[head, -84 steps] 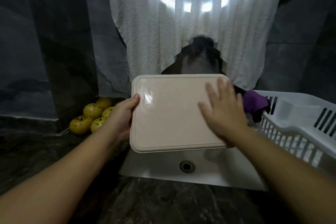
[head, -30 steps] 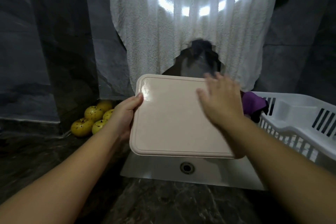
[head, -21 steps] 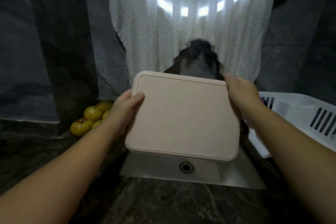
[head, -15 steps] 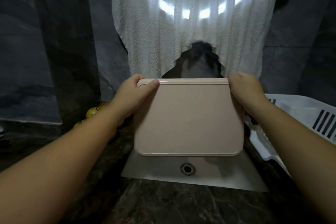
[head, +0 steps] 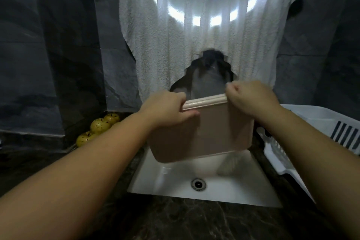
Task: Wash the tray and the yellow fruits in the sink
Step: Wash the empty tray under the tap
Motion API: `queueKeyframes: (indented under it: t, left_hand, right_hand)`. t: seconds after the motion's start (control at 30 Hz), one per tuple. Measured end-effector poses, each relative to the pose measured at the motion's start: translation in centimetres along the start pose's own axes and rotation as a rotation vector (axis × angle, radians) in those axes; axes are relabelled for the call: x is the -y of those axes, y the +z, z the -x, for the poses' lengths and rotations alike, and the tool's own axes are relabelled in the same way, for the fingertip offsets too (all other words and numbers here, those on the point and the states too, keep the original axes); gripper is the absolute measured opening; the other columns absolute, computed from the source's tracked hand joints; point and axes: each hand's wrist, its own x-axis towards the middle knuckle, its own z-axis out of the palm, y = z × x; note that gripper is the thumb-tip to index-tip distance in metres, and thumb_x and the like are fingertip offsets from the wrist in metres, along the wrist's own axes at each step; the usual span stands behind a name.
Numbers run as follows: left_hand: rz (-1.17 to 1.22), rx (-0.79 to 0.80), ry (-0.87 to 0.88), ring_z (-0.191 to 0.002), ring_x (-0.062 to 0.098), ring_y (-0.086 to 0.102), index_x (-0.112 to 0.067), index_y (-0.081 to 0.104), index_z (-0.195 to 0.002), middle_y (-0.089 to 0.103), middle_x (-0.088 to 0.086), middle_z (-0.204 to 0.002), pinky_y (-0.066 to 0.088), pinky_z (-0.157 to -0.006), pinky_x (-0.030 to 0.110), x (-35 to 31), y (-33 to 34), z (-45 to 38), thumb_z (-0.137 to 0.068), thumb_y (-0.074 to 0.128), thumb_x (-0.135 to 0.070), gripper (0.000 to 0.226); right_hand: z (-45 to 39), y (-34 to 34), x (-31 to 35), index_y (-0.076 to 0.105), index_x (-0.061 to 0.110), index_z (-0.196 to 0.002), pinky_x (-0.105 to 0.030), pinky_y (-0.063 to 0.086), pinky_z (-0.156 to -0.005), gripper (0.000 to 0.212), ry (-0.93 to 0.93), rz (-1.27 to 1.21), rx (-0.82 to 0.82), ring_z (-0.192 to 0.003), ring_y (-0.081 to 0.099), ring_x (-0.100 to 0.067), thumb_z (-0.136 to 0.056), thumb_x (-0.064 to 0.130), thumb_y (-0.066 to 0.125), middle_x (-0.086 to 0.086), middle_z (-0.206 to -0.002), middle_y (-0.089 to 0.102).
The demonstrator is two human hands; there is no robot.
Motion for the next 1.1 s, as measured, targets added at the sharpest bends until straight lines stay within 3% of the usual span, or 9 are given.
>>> queueKeyframes:
  t: [0.1, 0.17, 0.33, 0.53, 0.63, 0.73, 0.87, 0.97, 1.1]
  left_hand:
    - [-0.032, -0.049, 0.089, -0.086, 0.030, 0.063, -0.027, 0.037, -0.080, 0.064, -0.002, -0.084, 0.034, -0.066, 0.036, -1.8, 0.4, -0.7, -0.090, 0.053, -0.072, 0.049]
    - [-0.012, -0.076, 0.116, -0.095, 0.032, 0.067, -0.030, 0.046, -0.088, 0.072, 0.002, -0.100, 0.035, -0.067, 0.036, -2.7, 0.6, -0.9, -0.091, 0.055, -0.066, 0.038]
    - [-0.031, -0.039, 0.009, -0.070, 0.021, 0.051, -0.025, 0.041, -0.071, 0.048, -0.008, -0.066, 0.029, -0.055, 0.033, 0.6, -0.1, 0.8, -0.081, 0.051, -0.085, 0.062]
    - [0.736, -0.198, -0.272, -0.063, 0.003, 0.055, -0.018, 0.060, -0.076, 0.063, -0.008, -0.070, 0.043, -0.058, 0.024, 2.9, 1.7, 3.1, -0.083, 0.082, -0.053, 0.042]
    - [1.034, -0.244, -0.417, -0.069, -0.001, 0.061, -0.021, 0.070, -0.086, 0.072, -0.015, -0.076, 0.050, -0.062, 0.020, 2.7, 4.3, 4.4, -0.081, 0.072, -0.066, 0.046]
    - [1.162, -0.275, -0.565, -0.066, 0.004, 0.055, -0.018, 0.061, -0.075, 0.064, -0.013, -0.067, 0.045, -0.060, 0.027, 3.0, 6.9, 5.7, -0.085, 0.064, -0.074, 0.057]
    - [1.261, -0.357, -0.666, -0.067, 0.012, 0.054, -0.026, 0.063, -0.068, 0.061, -0.006, -0.069, 0.043, -0.065, 0.035, 3.5, 7.2, 4.9, -0.070, 0.063, -0.084, 0.058]
    - [1.328, -0.403, -0.715, -0.079, 0.021, 0.060, -0.022, 0.068, -0.085, 0.067, 0.006, -0.083, 0.056, -0.078, 0.049, 4.3, 7.2, 4.9, -0.059, 0.067, -0.095, 0.078]
    - [1.361, -0.402, -0.808, -0.092, 0.032, 0.071, 0.003, 0.067, -0.100, 0.076, 0.018, -0.101, 0.054, -0.094, 0.066, 3.7, 7.8, 5.3, -0.060, 0.064, -0.093, 0.104]
  right_hand:
    - [1.1, 1.8, 3.5, 0.070, 0.020, -0.101, -0.039, 0.038, -0.069, 0.050, -0.249, 0.268, 0.000, -0.094, 0.064, -0.038, -0.106, 0.043, 0.027, -0.014, -0.102, 0.071]
    - [1.8, 2.8, 5.1, 0.071, 0.019, -0.100, -0.038, 0.031, -0.064, 0.048, -0.303, 0.331, -0.069, -0.091, 0.065, -0.036, -0.106, 0.041, 0.029, -0.010, -0.097, 0.072]
    - [1.9, 1.9, 1.0, 0.071, 0.018, -0.089, -0.036, 0.037, -0.068, 0.051, -0.111, 0.308, -0.022, -0.086, 0.064, -0.036, -0.105, 0.042, 0.029, -0.014, -0.093, 0.072]
    - [1.7, 1.7, -1.1, 0.041, 0.021, -0.060, -0.041, 0.041, -0.077, 0.052, 0.078, 0.087, 0.077, -0.079, 0.050, -0.032, -0.106, 0.038, 0.024, -0.011, -0.081, 0.055]
    - [0.5, 1.2, -1.6, 0.061, 0.004, -0.079, -0.039, 0.036, -0.075, 0.054, 0.149, 0.002, 0.076, -0.083, 0.051, -0.035, -0.106, 0.033, 0.024, -0.025, -0.093, 0.061]
    - [-0.5, 0.6, -2.3, 0.064, -0.006, -0.106, -0.044, 0.041, -0.080, 0.049, 0.180, -0.036, 0.050, -0.094, 0.057, -0.043, -0.107, 0.028, 0.028, -0.033, -0.113, 0.064]
    - [-0.7, 0.4, -3.4, 0.067, 0.002, -0.096, -0.039, 0.037, -0.074, 0.057, 0.228, -0.189, -0.030, -0.091, 0.057, -0.044, -0.103, 0.041, 0.026, -0.033, -0.111, 0.064]
    - [-0.4, 0.5, -4.8, 0.061, -0.002, -0.101, -0.041, 0.049, -0.071, 0.026, 0.439, -0.495, -0.082, -0.089, 0.062, -0.043, -0.103, 0.016, 0.043, -0.030, -0.102, 0.066]
    - [1.5, 1.9, -3.9, 0.066, 0.016, -0.079, -0.016, 0.041, -0.042, 0.041, 0.764, -0.978, -0.351, -0.063, 0.062, -0.010, -0.095, 0.050, 0.049, 0.008, -0.072, 0.067]
